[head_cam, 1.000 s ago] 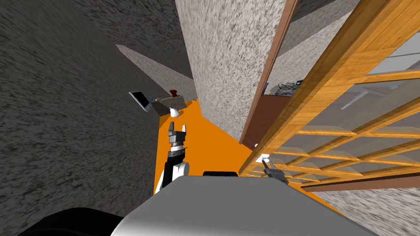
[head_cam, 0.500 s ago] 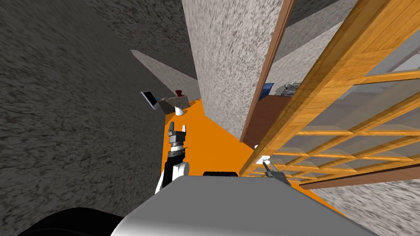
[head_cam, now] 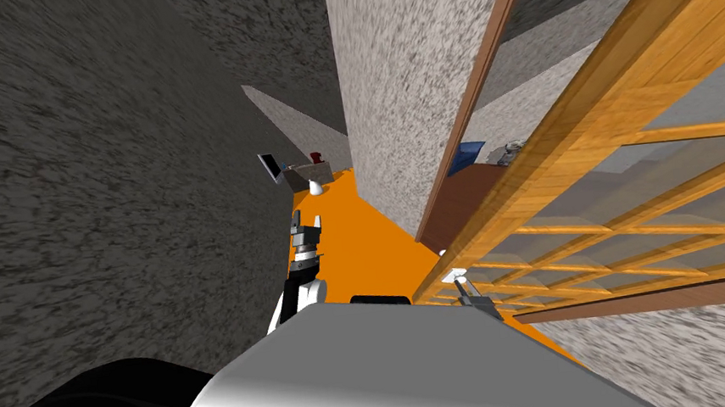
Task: Pull the door open
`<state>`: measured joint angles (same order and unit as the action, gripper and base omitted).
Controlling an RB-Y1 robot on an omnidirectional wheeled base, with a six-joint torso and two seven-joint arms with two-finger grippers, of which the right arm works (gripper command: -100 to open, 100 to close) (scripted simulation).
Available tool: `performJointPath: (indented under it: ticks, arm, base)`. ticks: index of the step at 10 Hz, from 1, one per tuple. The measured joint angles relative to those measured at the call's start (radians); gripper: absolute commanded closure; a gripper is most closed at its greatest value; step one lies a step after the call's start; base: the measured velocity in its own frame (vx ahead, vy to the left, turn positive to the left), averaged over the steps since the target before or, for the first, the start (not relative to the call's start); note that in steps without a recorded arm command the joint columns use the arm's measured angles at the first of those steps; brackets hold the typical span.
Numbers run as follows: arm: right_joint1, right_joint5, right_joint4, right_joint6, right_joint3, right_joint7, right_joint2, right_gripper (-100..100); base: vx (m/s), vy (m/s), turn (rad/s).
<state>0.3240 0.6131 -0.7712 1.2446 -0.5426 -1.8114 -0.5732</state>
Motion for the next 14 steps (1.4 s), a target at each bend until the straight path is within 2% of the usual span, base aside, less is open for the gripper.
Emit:
performJointPath:
  ticks: [3, 4, 7, 8, 10, 12, 13, 14]
  arm:
    - [-0.006, -0.009, 0.014, 0.018, -0.014, -0.015, -0.006, 100]
    - [-0.007, -0.012, 0.020, 0.024, -0.017, -0.020, -0.008, -100]
    - [0.014, -0.001, 0.026, 0.043, -0.011, -0.018, -0.005, -100]
    - [0.015, 0.000, 0.026, 0.043, -0.010, -0.017, -0.004, -100]
    - [-0.005, 0.002, 0.041, 0.034, -0.003, -0.016, 0.007, -100]
    - [-0.010, 0.008, 0.018, 0.010, 0.008, -0.007, 0.006, -100]
    - [-0.020, 0.009, 0.027, 0.005, 0.012, -0.007, 0.011, -100]
    - [-0.021, 0.009, 0.028, 0.006, 0.012, -0.007, 0.012, 100]
  base:
    - [-0.205, -0.057, 0.119]
    - [-0.208, 0.030, -0.148]
    - [-0.162, 0.063, -0.099]
    - [0.106, 0.029, 0.055]
    - [0.212, -0.026, 0.058]
    - [0.235, -0.013, 0.053]
    - [0.118, -0.004, 0.003]
    - [-0.018, 0.002, -0.007]
